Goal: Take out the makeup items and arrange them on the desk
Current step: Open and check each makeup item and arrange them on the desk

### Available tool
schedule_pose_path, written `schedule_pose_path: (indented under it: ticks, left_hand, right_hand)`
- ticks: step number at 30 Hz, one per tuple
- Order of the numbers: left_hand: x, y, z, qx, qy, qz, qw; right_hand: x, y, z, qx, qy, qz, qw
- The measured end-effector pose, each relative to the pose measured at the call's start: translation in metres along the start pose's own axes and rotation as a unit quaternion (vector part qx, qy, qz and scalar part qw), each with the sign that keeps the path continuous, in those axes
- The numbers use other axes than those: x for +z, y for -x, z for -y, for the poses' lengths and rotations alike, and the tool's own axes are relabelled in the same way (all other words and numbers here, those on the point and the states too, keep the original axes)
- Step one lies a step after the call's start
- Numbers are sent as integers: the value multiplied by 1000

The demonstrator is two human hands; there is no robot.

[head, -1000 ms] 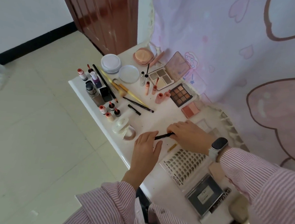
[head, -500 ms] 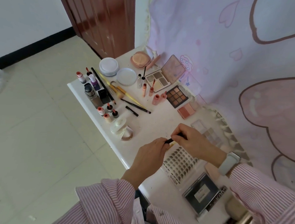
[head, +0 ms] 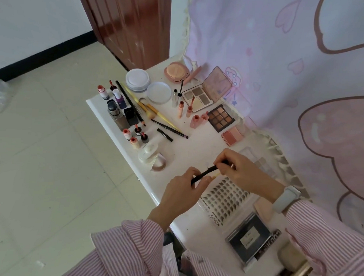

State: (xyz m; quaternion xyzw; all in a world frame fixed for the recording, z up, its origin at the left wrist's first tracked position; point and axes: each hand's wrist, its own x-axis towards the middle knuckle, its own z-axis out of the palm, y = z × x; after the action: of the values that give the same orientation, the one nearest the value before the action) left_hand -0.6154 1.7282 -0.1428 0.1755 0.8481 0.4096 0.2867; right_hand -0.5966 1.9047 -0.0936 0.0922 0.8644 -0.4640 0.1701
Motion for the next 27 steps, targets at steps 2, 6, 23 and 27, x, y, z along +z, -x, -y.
schedule_pose_path:
  ticks: [2, 6, 23, 27]
  left_hand:
    - [-3, 1, 5, -32, 54, 2, 998]
    - [-7, 4, 14, -115, 181, -22, 977]
    - [-12, 5, 15, -263, 418, -119, 861]
    - [-13, 5, 15, -263, 399, -126, 869]
  right_hand:
    - [-6, -6, -5, 20, -26, -51, 998]
    - [-2, -21, -23, 106, -95, -131, 981]
    - [65, -88, -8, 94, 83, -176, 976]
    - [63, -64, -7, 37, 62, -202, 977]
